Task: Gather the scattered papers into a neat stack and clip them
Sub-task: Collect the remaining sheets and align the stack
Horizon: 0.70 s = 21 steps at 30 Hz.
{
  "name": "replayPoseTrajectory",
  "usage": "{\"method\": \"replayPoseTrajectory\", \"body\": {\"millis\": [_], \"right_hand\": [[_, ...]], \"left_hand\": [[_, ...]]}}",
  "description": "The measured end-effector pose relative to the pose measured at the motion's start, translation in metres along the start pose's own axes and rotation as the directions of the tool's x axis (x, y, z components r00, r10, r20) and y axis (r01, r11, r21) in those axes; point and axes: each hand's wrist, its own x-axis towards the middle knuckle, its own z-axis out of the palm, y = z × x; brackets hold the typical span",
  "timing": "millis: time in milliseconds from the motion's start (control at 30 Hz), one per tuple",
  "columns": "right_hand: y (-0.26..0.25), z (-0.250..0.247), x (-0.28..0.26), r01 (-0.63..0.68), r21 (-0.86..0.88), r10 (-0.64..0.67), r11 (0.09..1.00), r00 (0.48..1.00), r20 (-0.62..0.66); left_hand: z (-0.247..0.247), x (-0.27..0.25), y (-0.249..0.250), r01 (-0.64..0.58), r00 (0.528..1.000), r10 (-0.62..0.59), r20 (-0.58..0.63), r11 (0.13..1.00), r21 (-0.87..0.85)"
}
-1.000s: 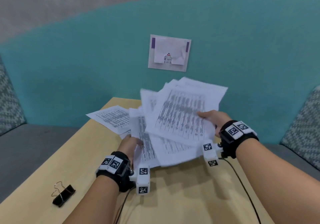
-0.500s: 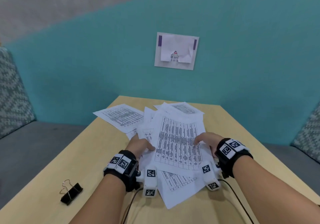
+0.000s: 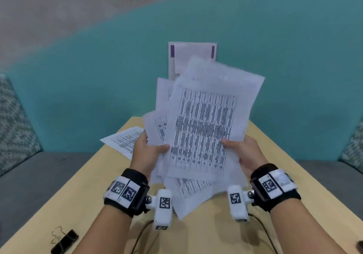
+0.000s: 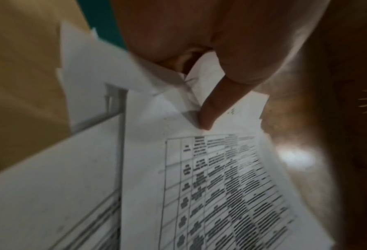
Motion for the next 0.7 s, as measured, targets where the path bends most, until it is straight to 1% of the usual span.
{"method": "replayPoseTrajectory", "body": {"millis": [67,133,167,267,400,533,600,700], "right_hand": [[-0.008,0.006,0.004,0.154,-0.002,-0.154,0.988,0.985,-0.075],[-0.011,0.010,0.010,0.232,0.013,-0.230,0.973,0.968,-0.105],[-0.012,0.012,0.011,0.243,0.023,-0.240,0.970,0.965,-0.104],[-0.004,0.011,0.020,0.221,0.001,-0.220,0.975,0.970,-0.108],[0.005,0.012,0.029,0.178,-0.051,-0.182,0.983,0.980,-0.077],[0.006,0.015,0.033,0.200,-0.067,-0.207,0.978,0.970,-0.127],[0.007,0.015,0.034,0.207,-0.062,-0.213,0.976,0.968,-0.132],[0.012,0.011,0.036,0.144,-0.048,-0.149,0.988,0.982,-0.115]], "left_hand": [[0.013,0.009,0.010,-0.099,0.994,0.100,-0.037,0.995,0.017],[0.024,0.019,0.014,-0.151,0.986,0.154,-0.065,0.987,0.046],[0.028,0.023,0.012,-0.157,0.985,0.161,-0.067,0.986,0.060],[0.033,0.032,0.000,-0.132,0.989,0.135,-0.062,0.990,0.052],[0.032,0.042,-0.009,-0.083,0.996,0.085,-0.024,0.994,0.072],[0.028,0.052,-0.006,-0.045,0.999,0.046,-0.007,0.996,0.074],[0.025,0.055,-0.005,-0.022,1.000,0.023,-0.007,0.997,0.068],[0.019,0.059,-0.003,-0.022,1.000,0.020,0.020,0.996,0.092]]}}
